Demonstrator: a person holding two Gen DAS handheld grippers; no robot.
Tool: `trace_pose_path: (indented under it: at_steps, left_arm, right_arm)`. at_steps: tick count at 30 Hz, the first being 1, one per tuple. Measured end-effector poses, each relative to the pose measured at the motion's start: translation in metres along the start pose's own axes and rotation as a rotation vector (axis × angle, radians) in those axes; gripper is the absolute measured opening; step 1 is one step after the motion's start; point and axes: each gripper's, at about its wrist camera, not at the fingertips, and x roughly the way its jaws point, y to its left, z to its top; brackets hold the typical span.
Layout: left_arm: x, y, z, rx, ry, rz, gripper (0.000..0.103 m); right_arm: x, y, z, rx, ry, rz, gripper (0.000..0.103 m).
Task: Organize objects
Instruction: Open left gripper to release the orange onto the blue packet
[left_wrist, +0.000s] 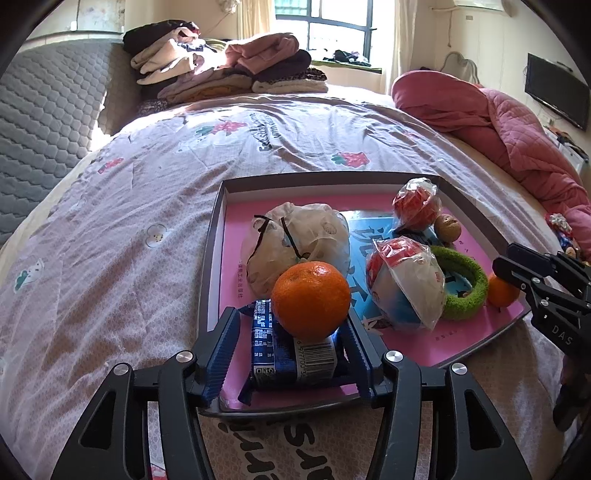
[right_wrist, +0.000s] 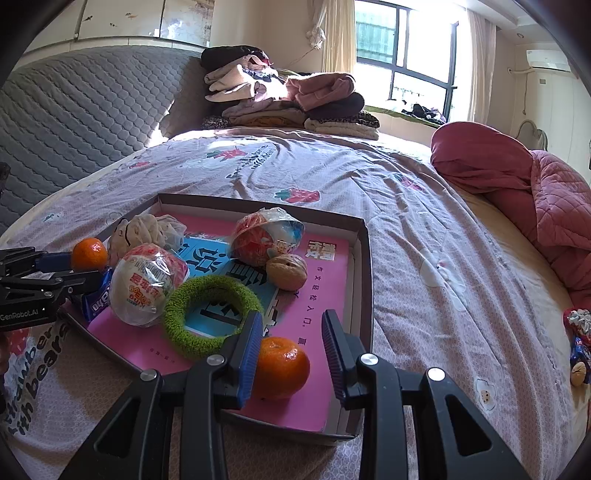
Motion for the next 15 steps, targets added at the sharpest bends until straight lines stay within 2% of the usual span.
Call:
trace_pose_path:
  at_steps: [9, 15]
  left_arm:
    - [-0.0034, -0.0016, -0.0005, -0.005, 0.001, 0.000, 0.067]
    - [-0.0037, -0.0025, -0.0005, -0.006, 0.002, 0.000, 0.069]
  right_arm:
    - [-0.0022, -0.0010, -0.0003, 0.011, 0.011, -0.006, 0.034]
    - [-0.0026, -0.0002, -0.0005, 0.014, 0.014, -0.013, 0.037]
